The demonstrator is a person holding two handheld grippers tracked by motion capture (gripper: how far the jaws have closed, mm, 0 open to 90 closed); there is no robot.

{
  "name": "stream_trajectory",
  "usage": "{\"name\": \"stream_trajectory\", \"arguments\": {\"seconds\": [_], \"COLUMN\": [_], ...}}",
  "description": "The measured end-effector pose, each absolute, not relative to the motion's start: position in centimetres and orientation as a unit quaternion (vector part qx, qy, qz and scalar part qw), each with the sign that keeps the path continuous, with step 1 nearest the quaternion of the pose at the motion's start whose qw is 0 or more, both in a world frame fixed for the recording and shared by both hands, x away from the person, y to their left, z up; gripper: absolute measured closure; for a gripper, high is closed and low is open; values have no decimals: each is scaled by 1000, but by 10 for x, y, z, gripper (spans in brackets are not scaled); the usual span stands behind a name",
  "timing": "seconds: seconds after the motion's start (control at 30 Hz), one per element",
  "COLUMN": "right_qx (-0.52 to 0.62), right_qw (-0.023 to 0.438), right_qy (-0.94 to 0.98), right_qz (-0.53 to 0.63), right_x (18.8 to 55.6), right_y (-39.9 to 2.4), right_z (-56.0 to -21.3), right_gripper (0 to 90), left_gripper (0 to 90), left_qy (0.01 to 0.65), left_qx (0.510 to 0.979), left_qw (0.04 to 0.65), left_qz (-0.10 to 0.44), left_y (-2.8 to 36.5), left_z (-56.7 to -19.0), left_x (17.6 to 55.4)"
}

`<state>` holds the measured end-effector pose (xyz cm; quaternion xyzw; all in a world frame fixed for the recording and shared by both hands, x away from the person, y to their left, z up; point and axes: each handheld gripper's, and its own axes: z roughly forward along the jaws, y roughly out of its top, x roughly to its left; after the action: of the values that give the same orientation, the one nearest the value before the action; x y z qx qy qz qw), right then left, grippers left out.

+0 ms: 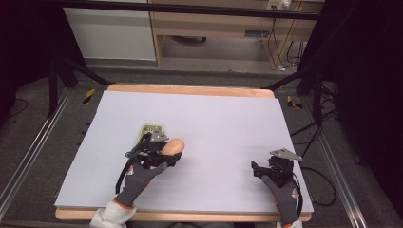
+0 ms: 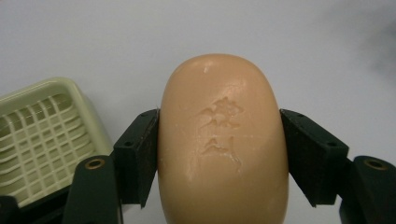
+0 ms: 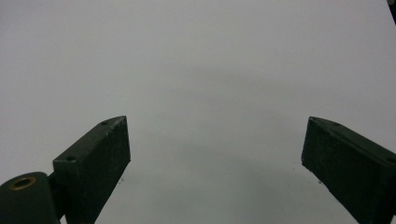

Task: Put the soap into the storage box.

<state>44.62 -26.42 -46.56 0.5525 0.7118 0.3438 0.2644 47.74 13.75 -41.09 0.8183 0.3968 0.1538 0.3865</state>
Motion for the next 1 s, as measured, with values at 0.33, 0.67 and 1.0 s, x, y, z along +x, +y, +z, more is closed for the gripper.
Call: {"name": "stream_trajectory", "arguments": {"seconds": [0.33, 0.67, 1.0], "right_qx": [551, 550, 548], "right_qw": [264, 268, 267], "right_qy": [712, 711, 713], "right_qz": [345, 347, 346], "right_x": [446, 446, 446], "right_y": [-264, -264, -263], "right_z": [-465, -465, -466], "right_gripper": [83, 83, 83], "left_gripper": [318, 318, 318], "left_qy": [418, 430, 446], "left_qx": [808, 795, 786], "left_qw": [381, 392, 389], "left_qz": [166, 174, 181], "left_y": [154, 167, 180], "left_z": [-410, -402, -402], "left_x": [482, 488, 495]}}
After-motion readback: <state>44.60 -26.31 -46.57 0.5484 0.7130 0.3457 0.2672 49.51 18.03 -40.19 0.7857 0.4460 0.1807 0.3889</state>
